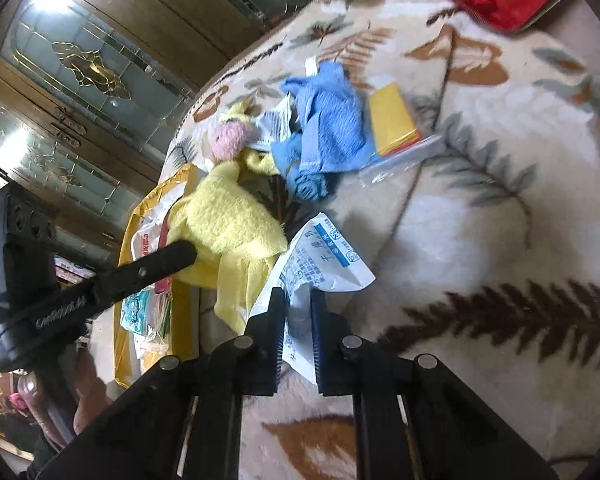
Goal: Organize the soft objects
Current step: 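Grasp the white medical packet with the right tool while the left tool grasps the yellow towel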
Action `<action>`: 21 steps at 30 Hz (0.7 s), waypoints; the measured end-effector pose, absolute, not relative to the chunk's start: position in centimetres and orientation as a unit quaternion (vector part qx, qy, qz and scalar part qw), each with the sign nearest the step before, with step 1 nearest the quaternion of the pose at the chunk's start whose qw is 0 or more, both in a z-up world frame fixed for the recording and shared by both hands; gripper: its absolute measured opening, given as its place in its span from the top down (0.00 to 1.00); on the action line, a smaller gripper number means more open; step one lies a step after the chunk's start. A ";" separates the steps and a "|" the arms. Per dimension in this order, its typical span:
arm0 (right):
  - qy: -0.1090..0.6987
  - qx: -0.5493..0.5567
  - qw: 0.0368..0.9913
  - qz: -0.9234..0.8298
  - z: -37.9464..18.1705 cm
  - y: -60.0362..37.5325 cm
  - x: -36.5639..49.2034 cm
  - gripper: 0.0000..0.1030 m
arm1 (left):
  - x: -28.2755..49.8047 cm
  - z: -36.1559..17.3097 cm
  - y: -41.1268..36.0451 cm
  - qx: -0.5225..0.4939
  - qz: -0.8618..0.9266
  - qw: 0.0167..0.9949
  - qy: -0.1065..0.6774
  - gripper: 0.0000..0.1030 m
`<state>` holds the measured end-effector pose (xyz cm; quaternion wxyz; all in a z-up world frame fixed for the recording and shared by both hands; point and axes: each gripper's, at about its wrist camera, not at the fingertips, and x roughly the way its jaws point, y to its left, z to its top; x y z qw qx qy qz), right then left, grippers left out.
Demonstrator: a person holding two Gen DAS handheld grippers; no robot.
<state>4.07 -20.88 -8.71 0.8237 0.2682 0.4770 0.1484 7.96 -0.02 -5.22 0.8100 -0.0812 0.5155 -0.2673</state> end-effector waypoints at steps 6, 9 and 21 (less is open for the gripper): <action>0.482 0.266 0.829 0.102 -9.4 -24.1 4.2 0.90 | 6.1 -6.1 -1.8 -0.033 -0.269 0.802 0.532 0.95; 0.479 0.281 0.827 0.089 -9.7 -25.4 3.9 0.90 | 7.2 -7.5 -1.6 -0.041 -0.243 0.798 0.550 0.94; 0.493 0.260 0.818 0.139 -10.8 -22.5 4.8 0.90 | 10.6 -10.3 0.3 -0.131 -0.186 0.780 0.583 0.56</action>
